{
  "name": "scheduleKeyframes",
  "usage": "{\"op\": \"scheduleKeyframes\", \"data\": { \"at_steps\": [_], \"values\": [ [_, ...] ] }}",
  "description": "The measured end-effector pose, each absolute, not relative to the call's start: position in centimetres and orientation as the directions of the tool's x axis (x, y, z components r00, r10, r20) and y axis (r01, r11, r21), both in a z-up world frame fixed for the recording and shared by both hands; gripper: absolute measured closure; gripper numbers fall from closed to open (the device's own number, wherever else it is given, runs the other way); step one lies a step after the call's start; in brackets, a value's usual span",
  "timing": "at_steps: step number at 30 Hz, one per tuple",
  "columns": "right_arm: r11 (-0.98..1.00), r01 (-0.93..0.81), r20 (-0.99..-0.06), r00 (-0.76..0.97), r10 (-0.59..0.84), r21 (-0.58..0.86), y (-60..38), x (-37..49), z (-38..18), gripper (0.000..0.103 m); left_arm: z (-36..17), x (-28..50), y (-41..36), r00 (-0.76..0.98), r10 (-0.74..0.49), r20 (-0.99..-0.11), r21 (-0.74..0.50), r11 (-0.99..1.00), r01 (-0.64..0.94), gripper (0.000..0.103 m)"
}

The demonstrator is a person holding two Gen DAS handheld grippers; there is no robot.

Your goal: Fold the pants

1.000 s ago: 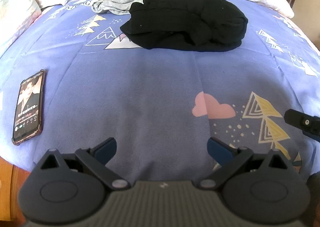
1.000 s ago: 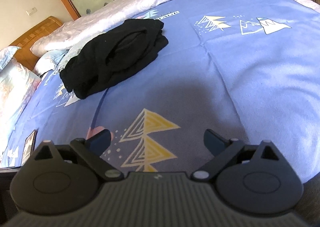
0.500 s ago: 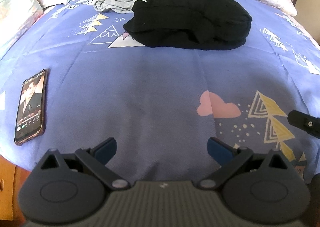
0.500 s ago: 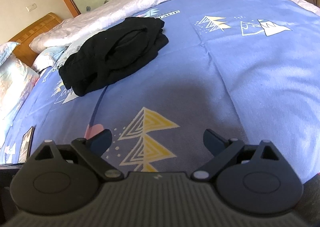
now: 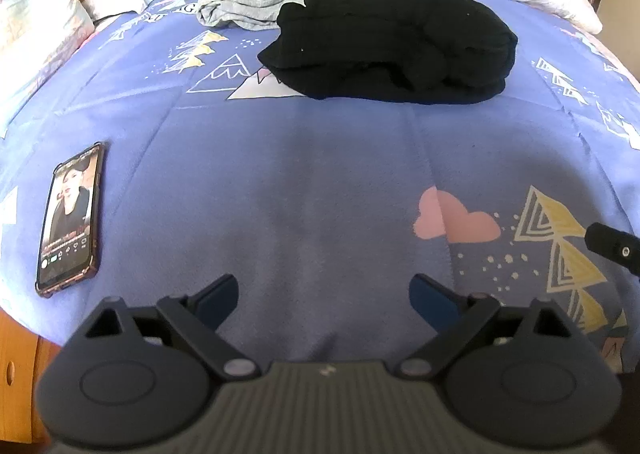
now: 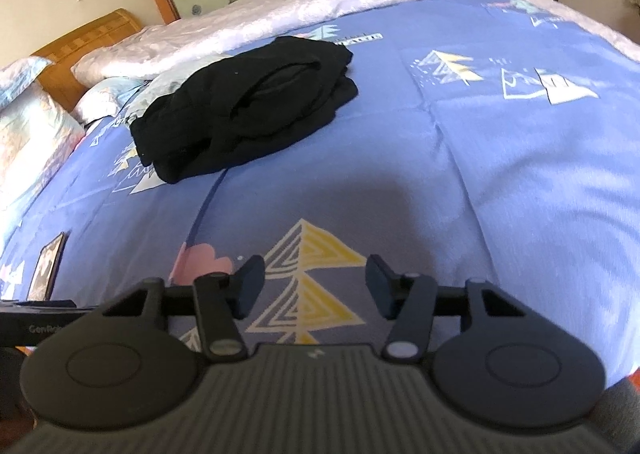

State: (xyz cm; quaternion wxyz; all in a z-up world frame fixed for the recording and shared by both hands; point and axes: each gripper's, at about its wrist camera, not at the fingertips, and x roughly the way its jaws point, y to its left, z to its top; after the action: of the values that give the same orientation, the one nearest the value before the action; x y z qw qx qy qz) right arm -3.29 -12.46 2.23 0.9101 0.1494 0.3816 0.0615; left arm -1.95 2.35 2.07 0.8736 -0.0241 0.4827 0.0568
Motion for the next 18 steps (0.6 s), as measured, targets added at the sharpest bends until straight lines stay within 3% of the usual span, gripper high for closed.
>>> {"op": "scheduleKeyframes", "data": {
  "at_steps": [18],
  "values": [
    [0.953, 0.013, -0.687, 0.696, 0.209, 0.302, -12.0, -3.3, 1.8, 0.044, 0.8, -1.9, 2.4, 0.500, 0.059, -0.864, 0.002, 0.994, -0.113, 0.004]
  ]
}}
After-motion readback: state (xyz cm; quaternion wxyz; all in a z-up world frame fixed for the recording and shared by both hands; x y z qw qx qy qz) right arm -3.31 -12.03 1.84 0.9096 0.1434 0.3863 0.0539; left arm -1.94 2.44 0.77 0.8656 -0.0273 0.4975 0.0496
